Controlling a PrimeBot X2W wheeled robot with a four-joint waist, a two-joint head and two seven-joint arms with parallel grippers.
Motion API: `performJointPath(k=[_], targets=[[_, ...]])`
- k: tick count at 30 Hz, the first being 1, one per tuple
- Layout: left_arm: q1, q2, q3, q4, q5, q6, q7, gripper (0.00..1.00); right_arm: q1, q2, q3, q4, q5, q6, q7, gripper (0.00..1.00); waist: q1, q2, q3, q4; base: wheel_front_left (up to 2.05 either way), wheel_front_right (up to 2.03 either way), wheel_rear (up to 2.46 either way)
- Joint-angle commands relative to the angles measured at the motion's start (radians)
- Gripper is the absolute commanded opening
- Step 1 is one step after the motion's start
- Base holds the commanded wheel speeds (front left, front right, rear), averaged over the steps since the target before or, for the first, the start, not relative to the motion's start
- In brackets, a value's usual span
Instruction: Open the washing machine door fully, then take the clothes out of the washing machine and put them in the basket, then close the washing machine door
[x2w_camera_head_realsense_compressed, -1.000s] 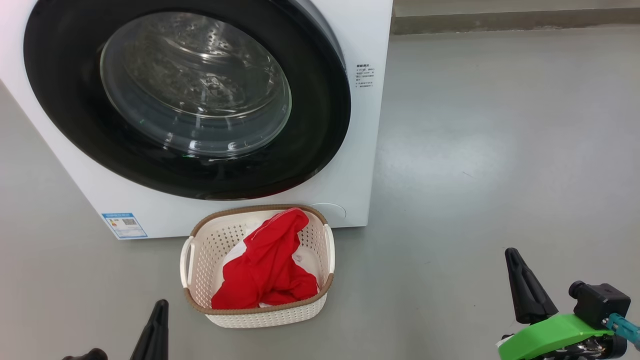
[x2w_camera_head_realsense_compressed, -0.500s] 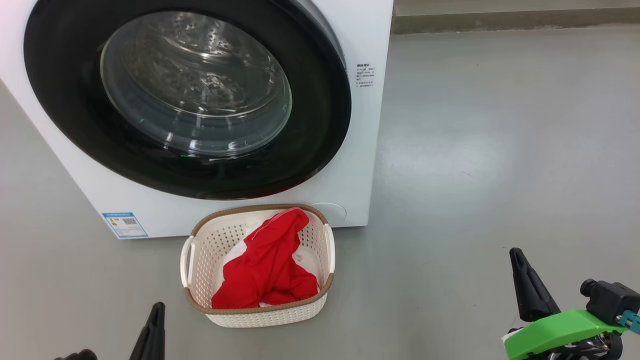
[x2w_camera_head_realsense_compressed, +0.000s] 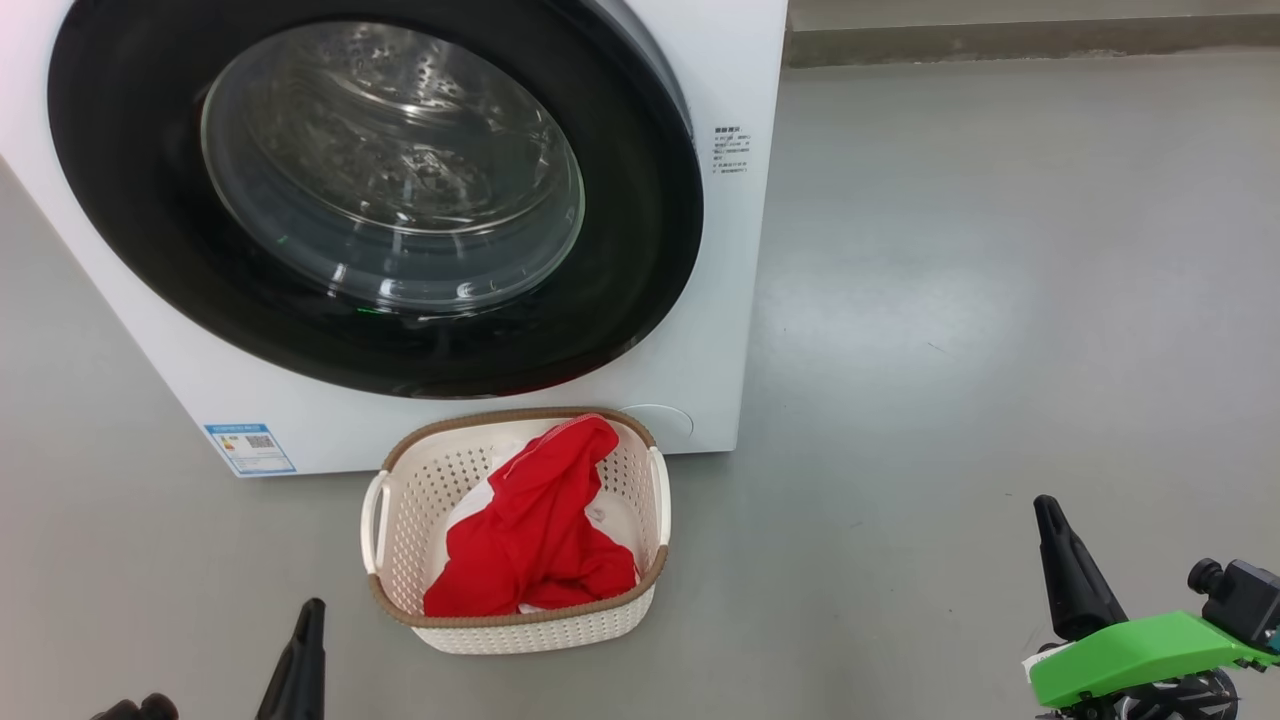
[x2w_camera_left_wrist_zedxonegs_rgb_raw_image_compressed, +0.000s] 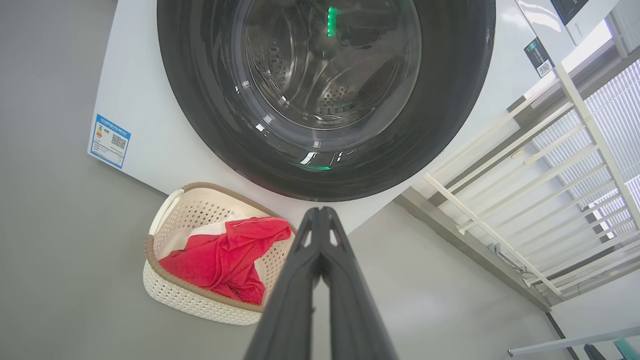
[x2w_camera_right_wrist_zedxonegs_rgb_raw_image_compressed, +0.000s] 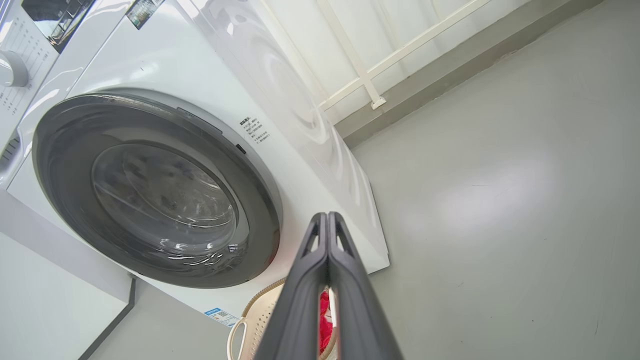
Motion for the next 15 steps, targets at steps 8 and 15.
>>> performJointPath(k=[8, 15], targets=[[-0.064, 0.001, 0.028, -0.007, -0.103, -0.010, 0.027, 0.00, -0.058, -0.014, 0.001, -0.021, 0.112, 0.000, 0.026, 0.00, -0.0001, -0.0001, 0.001, 0.001, 0.00, 0.00, 0.00], [-0.075, -0.001, 0.035, 0.003, -0.178, -0.011, 0.046, 0.00, -0.063, -0.015, -0.002, -0.019, 0.193, 0.000, 0.047, 0.00, -0.0001, -0.0001, 0.001, 0.001, 0.00, 0.00, 0.00]])
